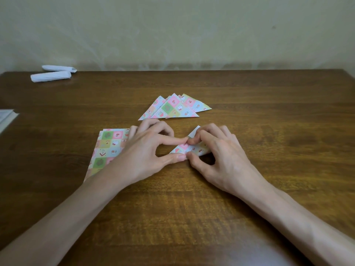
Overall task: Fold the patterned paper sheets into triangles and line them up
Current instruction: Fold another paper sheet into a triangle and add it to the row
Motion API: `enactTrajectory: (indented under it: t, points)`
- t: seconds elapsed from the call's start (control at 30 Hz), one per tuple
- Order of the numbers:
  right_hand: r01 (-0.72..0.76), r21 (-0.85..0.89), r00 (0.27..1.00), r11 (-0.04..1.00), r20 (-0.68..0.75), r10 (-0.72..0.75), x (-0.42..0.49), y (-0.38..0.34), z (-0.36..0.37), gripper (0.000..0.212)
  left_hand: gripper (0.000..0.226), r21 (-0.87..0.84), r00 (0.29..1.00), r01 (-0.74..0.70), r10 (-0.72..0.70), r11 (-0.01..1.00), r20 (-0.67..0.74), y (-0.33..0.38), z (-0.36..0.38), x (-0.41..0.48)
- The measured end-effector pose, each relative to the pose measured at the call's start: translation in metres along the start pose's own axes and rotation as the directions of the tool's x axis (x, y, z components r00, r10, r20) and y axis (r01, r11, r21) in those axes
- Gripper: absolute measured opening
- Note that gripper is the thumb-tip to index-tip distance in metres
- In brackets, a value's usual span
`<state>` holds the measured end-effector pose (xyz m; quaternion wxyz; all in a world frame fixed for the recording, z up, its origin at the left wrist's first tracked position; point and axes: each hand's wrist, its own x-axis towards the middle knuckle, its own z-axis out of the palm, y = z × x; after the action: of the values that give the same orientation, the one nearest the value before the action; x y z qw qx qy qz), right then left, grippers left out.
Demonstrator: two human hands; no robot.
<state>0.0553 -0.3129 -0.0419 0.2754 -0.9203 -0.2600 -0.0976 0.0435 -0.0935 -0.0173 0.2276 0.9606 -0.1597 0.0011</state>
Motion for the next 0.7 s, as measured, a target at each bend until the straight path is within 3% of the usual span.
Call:
enactTrajectory:
  t: [0.23,0.43,0.7]
  points:
    - [-0.011,0.08,1.0,0.997,0.023,0.009,-0.001,0.003,-0.004,0.035,0.044,0.131,0.998,-0.054,0.059,0.99,-0.038,-0.003,0.0,0.0]
    - [-0.004,0.048,0.999,0.999,0.049,0.002,0.0,0.004,-0.007,0.024,0.043,0.126,0.996,-0.091,0.089,0.988,0.025,-0.003,-0.002,0.002]
    - [-0.016,0.03,1.0,0.999,0.026,0.015,-0.002,0.006,-0.013,0.034,0.048,0.139,0.993,-0.11,0.103,0.984,0.058,-0.005,0.0,0.003]
